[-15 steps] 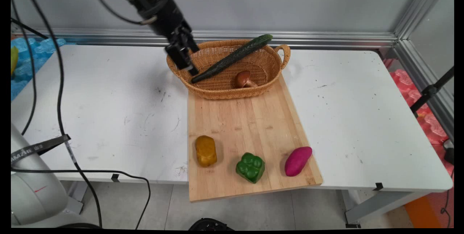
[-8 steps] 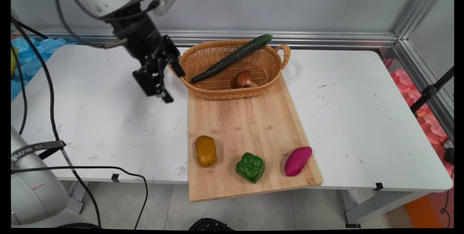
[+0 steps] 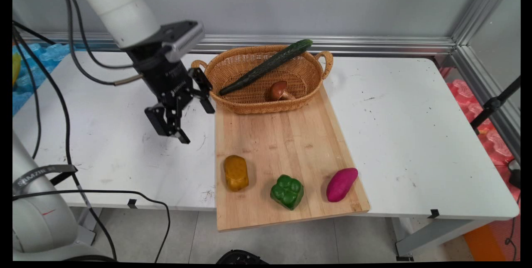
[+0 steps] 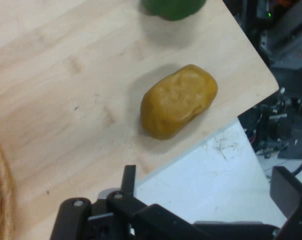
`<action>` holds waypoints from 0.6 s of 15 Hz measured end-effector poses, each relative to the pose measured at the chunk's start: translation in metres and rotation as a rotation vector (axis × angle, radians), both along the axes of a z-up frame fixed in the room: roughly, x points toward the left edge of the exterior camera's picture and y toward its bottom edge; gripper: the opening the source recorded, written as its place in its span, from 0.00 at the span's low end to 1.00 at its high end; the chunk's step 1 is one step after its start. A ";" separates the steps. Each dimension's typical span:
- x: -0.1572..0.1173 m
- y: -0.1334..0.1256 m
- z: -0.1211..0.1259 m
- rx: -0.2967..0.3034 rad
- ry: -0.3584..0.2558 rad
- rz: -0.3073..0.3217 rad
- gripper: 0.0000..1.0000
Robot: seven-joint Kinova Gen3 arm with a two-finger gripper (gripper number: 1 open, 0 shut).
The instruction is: Pick up the potato from the cutting board
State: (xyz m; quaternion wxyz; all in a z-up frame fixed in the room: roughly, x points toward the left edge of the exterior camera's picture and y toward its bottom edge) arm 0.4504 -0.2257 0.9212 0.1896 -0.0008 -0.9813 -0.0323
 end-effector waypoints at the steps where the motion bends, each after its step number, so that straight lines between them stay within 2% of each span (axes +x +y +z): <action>1: -0.003 -0.002 -0.007 -0.009 0.001 -0.039 1.00; 4: -0.013 -0.008 -0.028 -0.031 0.010 -0.149 1.00; 9: -0.030 -0.018 -0.056 -0.057 0.029 -0.291 1.00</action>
